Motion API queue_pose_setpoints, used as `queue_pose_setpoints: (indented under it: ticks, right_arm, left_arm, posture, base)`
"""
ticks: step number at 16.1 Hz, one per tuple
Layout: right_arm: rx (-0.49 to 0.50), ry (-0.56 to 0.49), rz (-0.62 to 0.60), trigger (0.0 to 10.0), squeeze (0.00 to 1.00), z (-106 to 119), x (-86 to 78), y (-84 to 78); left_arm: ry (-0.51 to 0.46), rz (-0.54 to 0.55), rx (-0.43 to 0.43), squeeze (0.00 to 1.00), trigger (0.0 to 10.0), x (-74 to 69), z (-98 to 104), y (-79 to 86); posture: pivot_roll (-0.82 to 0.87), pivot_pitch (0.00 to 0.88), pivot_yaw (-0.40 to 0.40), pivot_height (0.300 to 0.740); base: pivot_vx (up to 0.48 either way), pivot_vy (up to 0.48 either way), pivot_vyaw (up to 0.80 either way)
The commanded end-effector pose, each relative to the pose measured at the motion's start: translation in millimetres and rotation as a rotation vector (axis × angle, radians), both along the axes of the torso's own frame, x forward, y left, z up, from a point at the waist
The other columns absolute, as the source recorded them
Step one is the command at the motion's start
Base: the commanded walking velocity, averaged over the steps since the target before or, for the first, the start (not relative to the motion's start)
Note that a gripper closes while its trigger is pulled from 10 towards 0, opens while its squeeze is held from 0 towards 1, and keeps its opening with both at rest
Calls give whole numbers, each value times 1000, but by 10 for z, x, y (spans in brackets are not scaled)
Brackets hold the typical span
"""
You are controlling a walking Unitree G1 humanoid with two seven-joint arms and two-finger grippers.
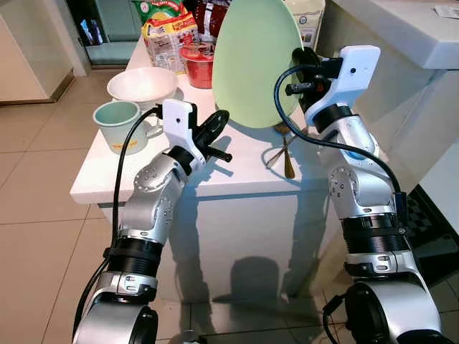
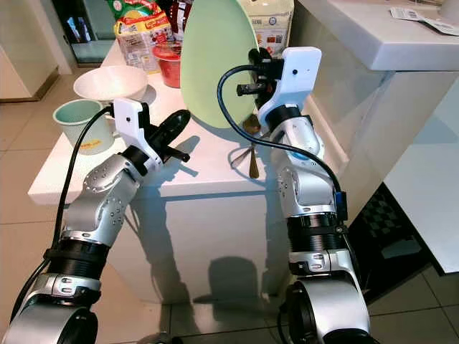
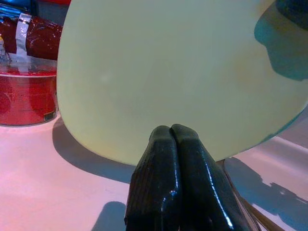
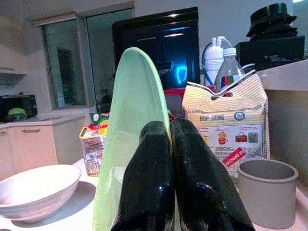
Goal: Setting the table
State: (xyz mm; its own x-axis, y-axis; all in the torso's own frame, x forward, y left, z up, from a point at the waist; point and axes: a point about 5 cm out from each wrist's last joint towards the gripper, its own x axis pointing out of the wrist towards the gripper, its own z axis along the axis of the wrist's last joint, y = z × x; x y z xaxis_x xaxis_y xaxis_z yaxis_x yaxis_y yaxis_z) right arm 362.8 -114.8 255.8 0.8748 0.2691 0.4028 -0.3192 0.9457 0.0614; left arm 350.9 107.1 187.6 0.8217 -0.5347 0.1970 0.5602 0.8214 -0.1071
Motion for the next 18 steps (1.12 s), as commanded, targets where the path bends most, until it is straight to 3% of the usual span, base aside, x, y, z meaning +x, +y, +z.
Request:
queue_pose_setpoints:
  ticks: [1, 18]
  right_arm:
    - [-1, -60, 12, 10000, 0, 128, -18, 11]
    - [-18, -55, 13, 10000, 0, 137, 3, 6]
  left_arm:
    - [7, 7, 10, 0, 10000, -7, -40, -9]
    - [18, 23, 3, 0, 10000, 9, -61, -5]
  posture:
    - [51, 0, 1, 740]
    - [50, 0, -6, 740]
  base:
    - [0, 0, 0]
    - [0, 0, 0]
